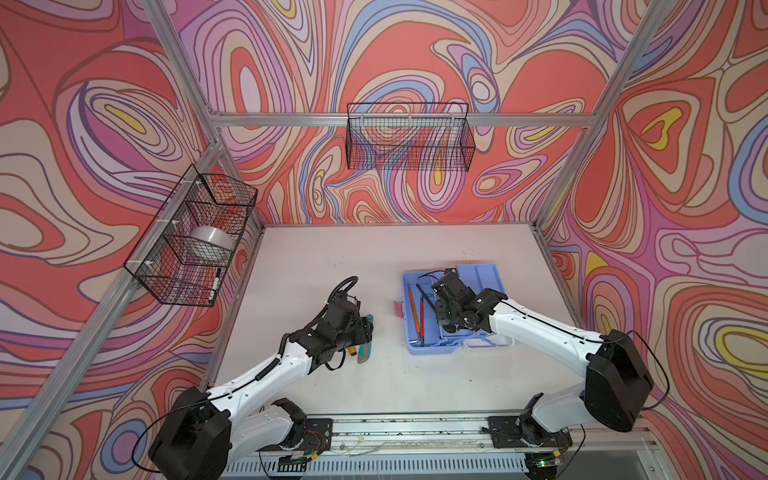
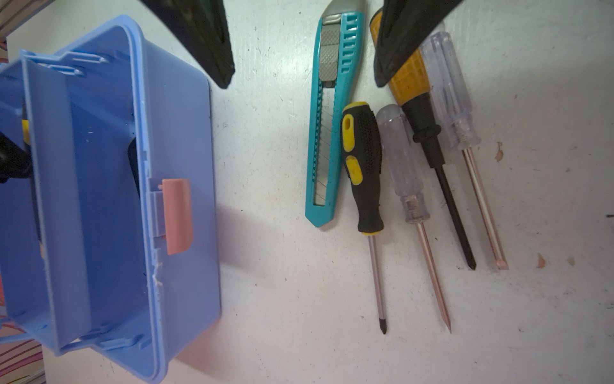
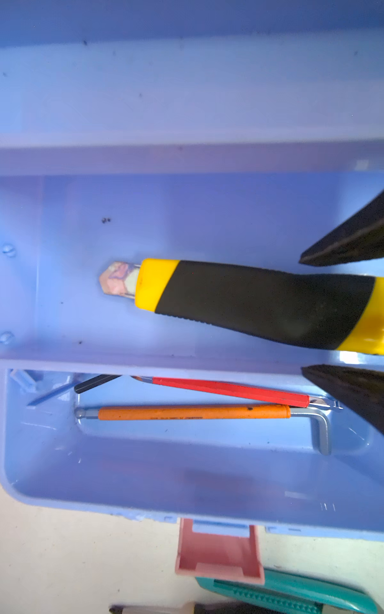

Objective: Pack the tool kit
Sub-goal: 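Lift the yellow-black knife with right gripper and lower it into the middle tray, then open the right gripper above the box while left gripper lowers over teal knife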

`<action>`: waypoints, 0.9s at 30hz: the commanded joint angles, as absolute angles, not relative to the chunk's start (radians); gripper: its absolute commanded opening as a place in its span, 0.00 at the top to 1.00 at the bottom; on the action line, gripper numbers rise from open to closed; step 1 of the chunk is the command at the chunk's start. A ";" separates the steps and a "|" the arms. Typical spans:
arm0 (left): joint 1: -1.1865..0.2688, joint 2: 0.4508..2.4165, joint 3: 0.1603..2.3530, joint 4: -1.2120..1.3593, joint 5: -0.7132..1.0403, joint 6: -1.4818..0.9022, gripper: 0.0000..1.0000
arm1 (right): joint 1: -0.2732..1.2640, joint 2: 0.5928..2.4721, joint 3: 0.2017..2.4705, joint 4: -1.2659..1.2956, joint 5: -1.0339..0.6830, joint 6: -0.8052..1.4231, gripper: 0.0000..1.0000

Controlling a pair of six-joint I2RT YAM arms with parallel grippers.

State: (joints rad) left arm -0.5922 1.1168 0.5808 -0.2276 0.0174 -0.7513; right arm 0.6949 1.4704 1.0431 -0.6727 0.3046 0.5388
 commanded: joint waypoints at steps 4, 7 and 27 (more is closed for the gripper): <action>-0.610 1.127 0.602 -0.254 -0.023 -0.722 0.34 | 0.693 1.409 1.090 -0.699 0.284 0.534 0.49; -0.654 1.155 0.639 -0.305 -0.066 -0.693 0.35 | 0.694 1.345 1.118 -0.700 0.262 0.533 0.50; -0.760 1.372 0.702 -0.410 -0.169 -0.752 0.38 | 0.694 1.211 1.086 -0.702 0.262 0.551 0.50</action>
